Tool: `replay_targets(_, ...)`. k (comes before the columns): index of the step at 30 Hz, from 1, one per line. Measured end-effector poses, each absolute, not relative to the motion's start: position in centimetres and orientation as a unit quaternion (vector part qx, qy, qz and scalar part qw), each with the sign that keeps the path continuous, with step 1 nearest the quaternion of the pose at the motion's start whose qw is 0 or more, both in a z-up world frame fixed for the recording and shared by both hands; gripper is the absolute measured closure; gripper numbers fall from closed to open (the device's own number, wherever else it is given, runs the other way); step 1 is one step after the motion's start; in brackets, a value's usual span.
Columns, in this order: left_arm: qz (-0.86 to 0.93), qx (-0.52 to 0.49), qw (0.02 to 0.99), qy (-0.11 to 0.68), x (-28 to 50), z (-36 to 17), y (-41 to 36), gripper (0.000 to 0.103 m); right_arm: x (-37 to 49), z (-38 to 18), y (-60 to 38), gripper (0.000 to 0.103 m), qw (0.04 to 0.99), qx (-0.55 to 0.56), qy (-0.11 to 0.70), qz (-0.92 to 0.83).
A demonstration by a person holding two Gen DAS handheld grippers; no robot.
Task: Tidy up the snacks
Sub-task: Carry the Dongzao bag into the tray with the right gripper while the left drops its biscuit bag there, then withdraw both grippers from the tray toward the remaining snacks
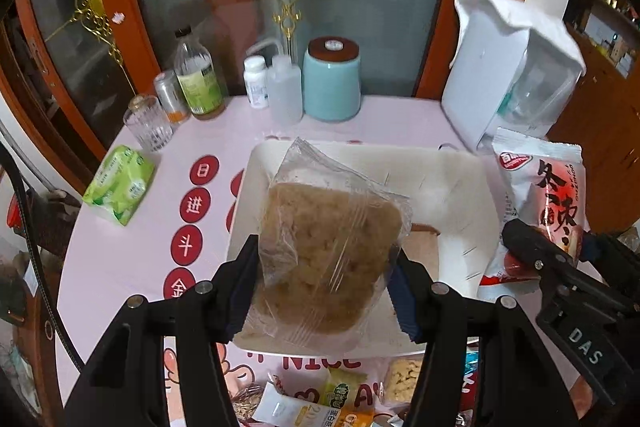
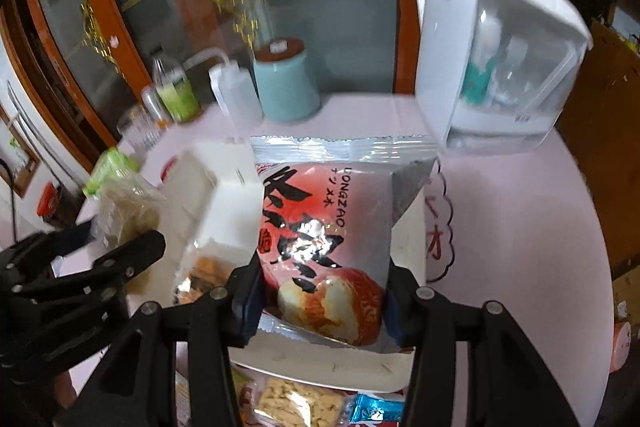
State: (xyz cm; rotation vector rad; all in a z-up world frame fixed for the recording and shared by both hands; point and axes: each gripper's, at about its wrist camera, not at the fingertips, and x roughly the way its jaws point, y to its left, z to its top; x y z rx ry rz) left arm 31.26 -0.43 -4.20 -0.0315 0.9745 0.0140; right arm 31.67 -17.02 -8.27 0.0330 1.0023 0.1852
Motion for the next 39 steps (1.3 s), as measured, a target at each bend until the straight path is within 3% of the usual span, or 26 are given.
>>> replay_targets(1, 0.004, -0.016, 0.881, 0.472, 31.5, -4.7, -0.5, 0.042, 31.7, -8.8, -17.1, 0.050, 0.869, 0.017, 0.486, 0.090)
replay_targets(3, 0.000, -0.022, 0.875, 0.484, 31.9, -5.7, -0.5, 0.020, 31.5, -9.4, -17.2, 0.044, 0.868, 0.021, 0.487, 0.095)
replay_targets(5, 0.004, -0.033, 0.875, 0.482, 32.0, -6.2, -0.1, 0.014, 31.2, -9.4, -17.4, 0.033, 0.873, 0.022, 0.478, 0.095)
replay_targets(6, 0.005, -0.038, 0.874, 0.484, 31.9, -6.4, 0.1, 0.014, 30.9, -9.3, -17.6, 0.029, 0.876, 0.024, 0.472, 0.092)
replay_targets(15, 0.031, -0.059, 0.870, 0.489, 30.7, -6.4, 1.8, 0.014, 29.2, -7.5, -18.6, 0.028, 0.882, 0.044, 0.459, 0.100)
replay_targets(35, 0.030, -0.032, 0.917, 0.397, 20.0, 2.6, 1.8, 0.014, 16.6, -1.5, -18.5, 0.028, 0.908, 0.054, 0.403, 0.099)
replay_targets(39, 0.021, -0.036, 0.920, 0.391, 17.2, 3.4, 2.5, 0.014, 13.6, -0.6, -18.2, 0.010, 0.915, 0.058, 0.384, 0.108)
